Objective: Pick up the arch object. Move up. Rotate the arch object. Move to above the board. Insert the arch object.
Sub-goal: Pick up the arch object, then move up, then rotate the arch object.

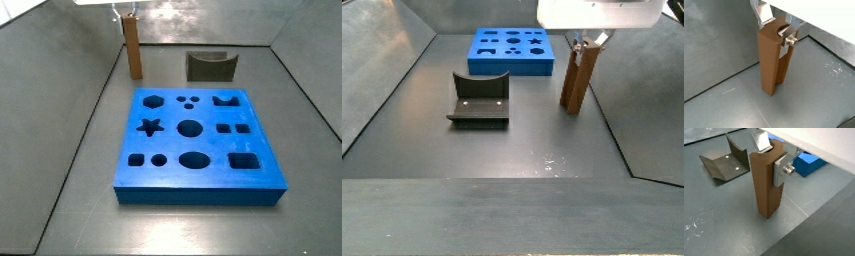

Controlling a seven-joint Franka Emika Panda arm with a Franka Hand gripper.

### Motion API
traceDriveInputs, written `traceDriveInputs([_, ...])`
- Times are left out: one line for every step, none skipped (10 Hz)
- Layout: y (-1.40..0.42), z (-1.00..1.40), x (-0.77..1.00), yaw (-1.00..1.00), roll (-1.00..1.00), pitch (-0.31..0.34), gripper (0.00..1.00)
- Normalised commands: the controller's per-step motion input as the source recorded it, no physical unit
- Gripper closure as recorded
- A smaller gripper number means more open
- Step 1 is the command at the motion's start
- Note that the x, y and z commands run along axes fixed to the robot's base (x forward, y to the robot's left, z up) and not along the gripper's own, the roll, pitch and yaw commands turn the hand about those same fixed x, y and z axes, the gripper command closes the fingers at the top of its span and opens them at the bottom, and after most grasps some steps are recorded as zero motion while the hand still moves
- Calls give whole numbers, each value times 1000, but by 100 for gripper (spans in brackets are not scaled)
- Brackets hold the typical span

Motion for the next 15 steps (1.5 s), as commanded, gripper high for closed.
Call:
traceDriveInputs([0, 0, 0, 0, 0, 0, 100])
traceDriveInputs([0, 0, 0, 0, 0, 0, 100])
traceDriveInputs([0, 0, 0, 0, 0, 0, 100])
traceDriveInputs([0, 0, 0, 0, 0, 0, 100])
traceDriveInputs([0, 0, 0, 0, 0, 0, 100])
traceDriveInputs([0, 0, 0, 0, 0, 0, 100])
traceDriveInputs([0, 0, 0, 0, 0, 0, 100])
traceDriveInputs([0, 0, 0, 0, 0, 0, 100])
traceDriveInputs([0, 833, 0, 0, 0, 0, 100])
traceDriveInputs([15, 814, -8, 24, -1, 9, 100])
traceDriveInputs([13, 697, -18, 25, -3, 28, 100])
traceDriveInputs([10, 574, -13, 22, -3, 34, 100])
traceDriveInputs([7, 437, -7, 19, -3, 43, 100])
traceDriveInputs([7, 242, 2, 15, -4, 61, 100])
traceDriveInputs([49, 1000, 949, 0, 0, 0, 100])
